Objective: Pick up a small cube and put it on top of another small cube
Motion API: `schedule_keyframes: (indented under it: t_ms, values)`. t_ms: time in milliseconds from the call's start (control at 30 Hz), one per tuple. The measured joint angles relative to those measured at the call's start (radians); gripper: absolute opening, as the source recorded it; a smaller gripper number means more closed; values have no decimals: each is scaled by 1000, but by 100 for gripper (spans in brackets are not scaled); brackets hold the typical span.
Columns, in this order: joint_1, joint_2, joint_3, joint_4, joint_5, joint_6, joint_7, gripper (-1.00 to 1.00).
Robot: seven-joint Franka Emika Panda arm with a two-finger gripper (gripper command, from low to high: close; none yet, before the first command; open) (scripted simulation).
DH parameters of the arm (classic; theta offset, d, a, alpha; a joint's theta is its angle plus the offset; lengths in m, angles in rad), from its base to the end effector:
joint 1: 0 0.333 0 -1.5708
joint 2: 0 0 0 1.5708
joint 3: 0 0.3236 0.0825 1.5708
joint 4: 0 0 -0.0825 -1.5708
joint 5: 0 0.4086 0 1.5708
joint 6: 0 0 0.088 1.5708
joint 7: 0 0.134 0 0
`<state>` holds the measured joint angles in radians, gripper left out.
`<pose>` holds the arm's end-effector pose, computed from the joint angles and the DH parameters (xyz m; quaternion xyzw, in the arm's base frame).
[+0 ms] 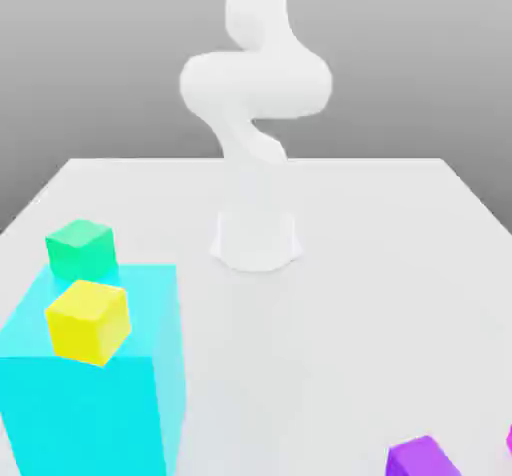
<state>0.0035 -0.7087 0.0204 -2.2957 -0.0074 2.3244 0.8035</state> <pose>0.4170 0.0121 0.6682 -0.8634 0.3531 -0.3341 0.1352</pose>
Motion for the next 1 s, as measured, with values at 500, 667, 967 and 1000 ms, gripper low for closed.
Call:
schedule_keyframes:
  t_ms: [500, 667, 967, 1000]
  values:
    - [31, 550, 123, 26, -71, 146, 42, 0]
    - [68, 731, 146, 35, -103, 194, 61, 0]
    - [125, 1056, 171, 50, -135, 281, 79, 0]
    - [131, 1093, 168, 55, -143, 301, 84, 0]
